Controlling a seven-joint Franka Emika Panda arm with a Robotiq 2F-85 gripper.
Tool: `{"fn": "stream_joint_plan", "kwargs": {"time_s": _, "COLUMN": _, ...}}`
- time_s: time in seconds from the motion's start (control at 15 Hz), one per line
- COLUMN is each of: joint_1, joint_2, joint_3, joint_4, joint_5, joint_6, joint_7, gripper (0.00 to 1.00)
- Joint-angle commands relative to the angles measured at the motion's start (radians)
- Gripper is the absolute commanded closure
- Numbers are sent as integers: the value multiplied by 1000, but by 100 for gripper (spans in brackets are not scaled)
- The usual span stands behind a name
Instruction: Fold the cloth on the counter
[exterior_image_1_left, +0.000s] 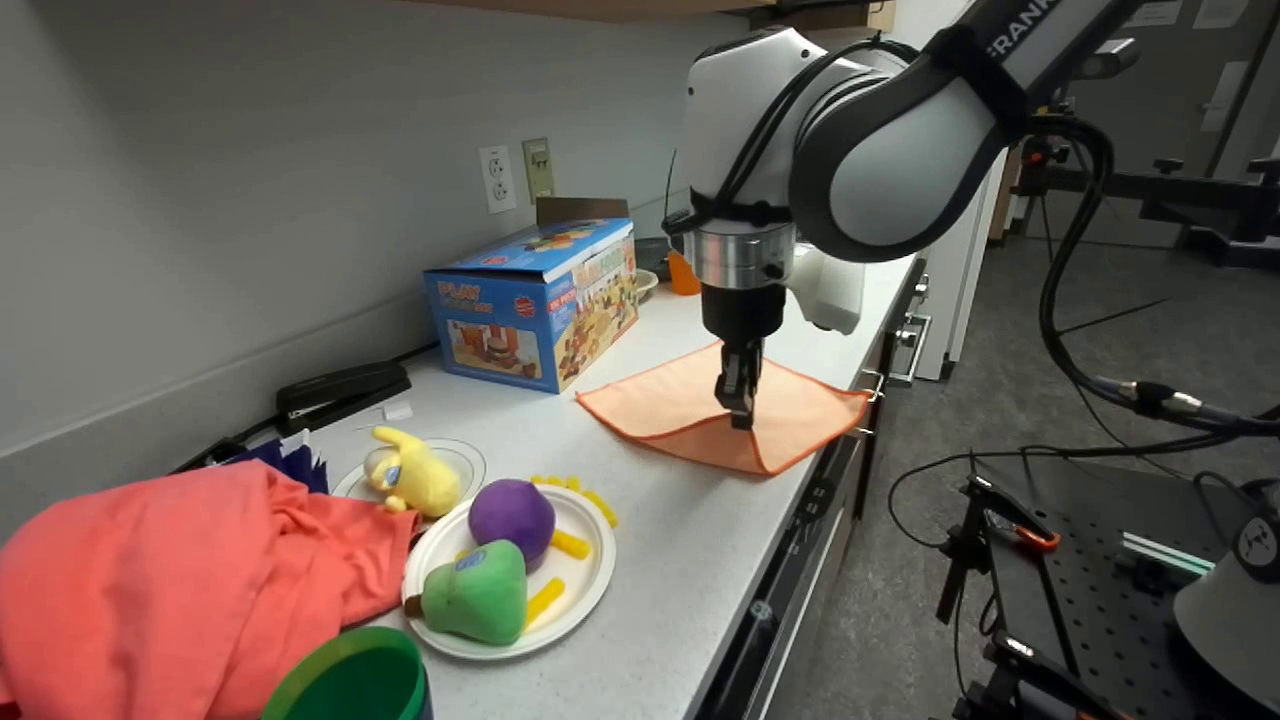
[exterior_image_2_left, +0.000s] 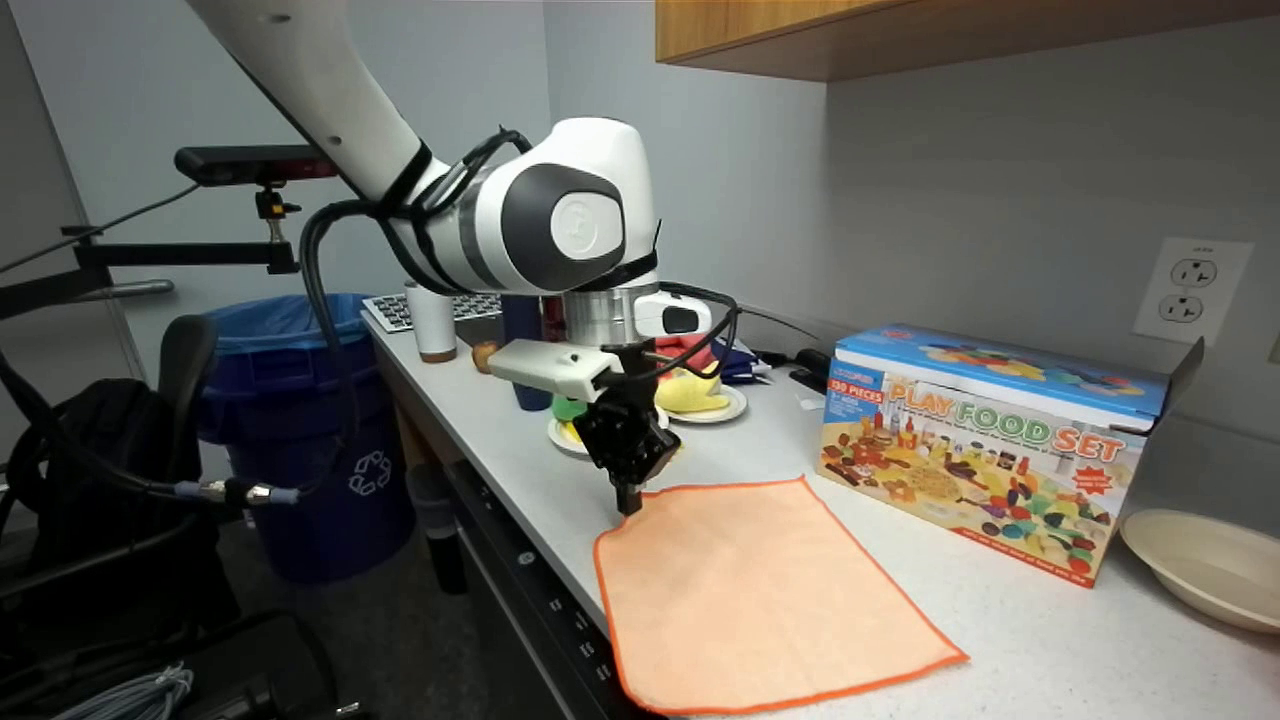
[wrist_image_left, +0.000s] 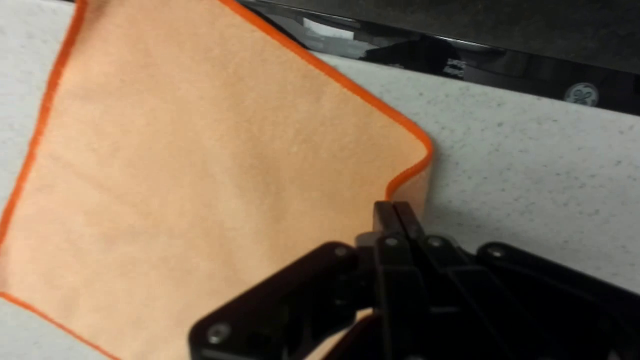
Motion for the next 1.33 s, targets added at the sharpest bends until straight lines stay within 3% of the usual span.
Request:
{"fn": "stream_joint_plan", "kwargs": {"time_s": 0.0, "joint_1": -14, "joint_2": -32, "joint_3": -21, "joint_4": -14, "joint_5": -217, "joint_6": -28, "joint_7": 212, "gripper": 99}}
{"fn": "stream_joint_plan", "kwargs": {"time_s": 0.27, "joint_1": -22, "joint_2": -32, "joint_3": -25, "joint_4": -5, "joint_5": -486, "joint_6": -86, "joint_7": 518, "gripper": 99}}
{"fn": "stream_joint_plan", "kwargs": {"time_s": 0.47, "joint_1": -16, "joint_2": -27, "joint_3": -21, "joint_4": 5, "joint_5": -616, "joint_6": -178, "joint_7": 687, "gripper": 99}}
{"fn": "stream_joint_plan", "kwargs": {"time_s": 1.0, "joint_1": 16, "joint_2": -23, "joint_3": 12, "joint_4": -2, "joint_5": -784, "joint_6": -316, "joint_7": 876, "gripper": 99}}
{"fn": "stream_joint_plan", "kwargs": {"time_s": 1.07, "joint_1": 3, "joint_2": -10, "joint_3": -2, "joint_4": 6, "joint_5": -740, "joint_6": -280, "joint_7": 819, "gripper": 98}}
{"fn": "stream_joint_plan", "kwargs": {"time_s": 1.27, "joint_1": 13, "joint_2": -10, "joint_3": 8, "joint_4": 6, "joint_5": -755, "joint_6": -297, "joint_7": 852, "gripper": 98}}
